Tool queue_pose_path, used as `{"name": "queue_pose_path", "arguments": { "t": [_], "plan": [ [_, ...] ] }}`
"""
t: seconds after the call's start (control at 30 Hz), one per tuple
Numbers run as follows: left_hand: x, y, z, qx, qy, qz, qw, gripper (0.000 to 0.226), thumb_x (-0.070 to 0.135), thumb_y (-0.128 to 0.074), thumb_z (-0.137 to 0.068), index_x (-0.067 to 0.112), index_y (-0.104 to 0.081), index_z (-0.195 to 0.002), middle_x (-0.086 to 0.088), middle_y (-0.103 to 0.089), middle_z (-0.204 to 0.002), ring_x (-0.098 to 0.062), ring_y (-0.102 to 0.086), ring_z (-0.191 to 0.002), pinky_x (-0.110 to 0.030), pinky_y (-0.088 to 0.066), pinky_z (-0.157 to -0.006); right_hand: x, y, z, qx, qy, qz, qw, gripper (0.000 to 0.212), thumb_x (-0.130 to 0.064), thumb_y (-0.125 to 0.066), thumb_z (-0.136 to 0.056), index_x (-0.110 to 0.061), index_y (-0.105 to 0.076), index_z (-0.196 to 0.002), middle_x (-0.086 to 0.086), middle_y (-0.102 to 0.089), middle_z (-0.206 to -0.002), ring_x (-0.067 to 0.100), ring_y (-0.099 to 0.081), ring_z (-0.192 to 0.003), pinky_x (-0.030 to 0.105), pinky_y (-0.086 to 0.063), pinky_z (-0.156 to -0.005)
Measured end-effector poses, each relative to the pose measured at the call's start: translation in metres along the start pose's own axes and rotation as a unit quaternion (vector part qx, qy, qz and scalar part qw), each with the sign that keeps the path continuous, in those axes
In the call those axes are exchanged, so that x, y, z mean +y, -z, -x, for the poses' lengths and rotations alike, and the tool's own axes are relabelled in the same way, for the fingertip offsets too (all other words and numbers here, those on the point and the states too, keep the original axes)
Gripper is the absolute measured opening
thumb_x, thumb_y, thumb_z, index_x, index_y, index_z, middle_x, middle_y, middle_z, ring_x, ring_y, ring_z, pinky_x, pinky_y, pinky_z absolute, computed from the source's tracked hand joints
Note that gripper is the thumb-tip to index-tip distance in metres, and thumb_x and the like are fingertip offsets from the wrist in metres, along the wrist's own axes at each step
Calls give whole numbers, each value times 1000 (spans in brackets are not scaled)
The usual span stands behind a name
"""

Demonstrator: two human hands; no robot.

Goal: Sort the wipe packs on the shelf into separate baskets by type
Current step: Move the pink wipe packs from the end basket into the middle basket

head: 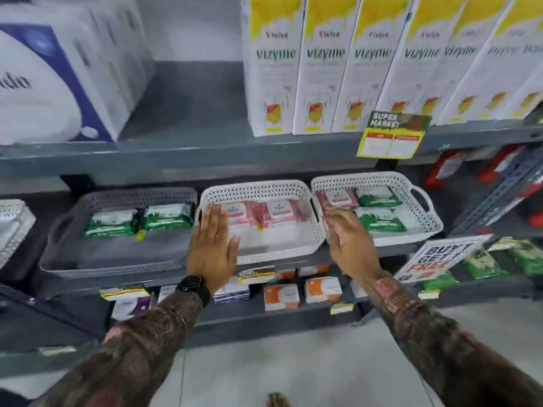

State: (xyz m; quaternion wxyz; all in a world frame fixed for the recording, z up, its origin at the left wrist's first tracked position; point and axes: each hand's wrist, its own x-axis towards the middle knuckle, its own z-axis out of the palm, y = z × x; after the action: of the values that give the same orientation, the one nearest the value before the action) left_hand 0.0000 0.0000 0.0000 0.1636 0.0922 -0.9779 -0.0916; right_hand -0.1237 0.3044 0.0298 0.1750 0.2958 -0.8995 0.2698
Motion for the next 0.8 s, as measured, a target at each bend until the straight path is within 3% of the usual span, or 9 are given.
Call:
{"name": "queue_pose_path", "arguments": {
  "t": [0.13,0.27,0.37,0.53,0.6,0.73,0.8],
  "plan": [
    [-19,-28,0,-97,83,-26,991,82,58,-9,-102,7,-1,-165,-11,14,-173,-26,10,-162,-48,1,-132,47,-3,-32,-144,-120,47,981,61,-1,-68,-89,-24,-59,-145,5,-55,-147,29,-62,-125,40,-57,-101],
    [-21,-41,0,-92,92,-31,991,86,59,-10,-101,1,-8,-164,-18,2,-173,-31,1,-162,-49,-5,-132,73,-12,-61,-294,-122,72,945,72,-4,-76,-86,-26,-52,-150,10,-53,-152,32,-54,-137,40,-48,-112],
    [-24,-40,1,-88,93,-18,992,83,55,-16,-102,-2,-12,-163,-20,-3,-173,-33,-3,-162,-51,-8,-132,77,-19,-73,-337,-119,84,930,81,-2,-74,-87,-23,-43,-159,8,-45,-163,31,-47,-146,40,-42,-116],
    [-19,-40,2,-72,88,-13,993,82,51,-16,-101,-3,-14,-162,-21,-6,-172,-34,-5,-162,-50,-8,-132,81,-30,-77,-332,-138,107,927,83,-7,-75,-85,-28,-42,-158,5,-46,-163,36,-43,-146,61,-40,-117],
    [-18,-39,2,-78,87,-22,993,84,51,-12,-99,-4,-12,-162,-23,-4,-172,-35,-4,-162,-51,-8,-132,83,-31,-80,-304,-159,82,936,83,-10,-82,-81,-26,-46,-154,7,-53,-155,39,-47,-141,61,-44,-112],
    [-17,-38,2,-69,92,-23,993,82,49,-14,-100,-5,-12,-162,-24,-5,-171,-36,-7,-161,-52,-11,-132,73,-33,-82,-144,-219,23,965,78,-18,-86,-80,-32,-48,-147,7,-52,-147,37,-45,-136,60,-46,-107],
    [-17,-39,2,-57,91,-21,994,80,47,-17,-100,-6,-18,-161,-25,-10,-171,-38,-12,-161,-53,-14,-131,56,-34,-88,-43,-195,24,980,71,-24,-86,-79,-31,-52,-141,7,-54,-140,35,-46,-129,56,-46,-102]
  ]
}}
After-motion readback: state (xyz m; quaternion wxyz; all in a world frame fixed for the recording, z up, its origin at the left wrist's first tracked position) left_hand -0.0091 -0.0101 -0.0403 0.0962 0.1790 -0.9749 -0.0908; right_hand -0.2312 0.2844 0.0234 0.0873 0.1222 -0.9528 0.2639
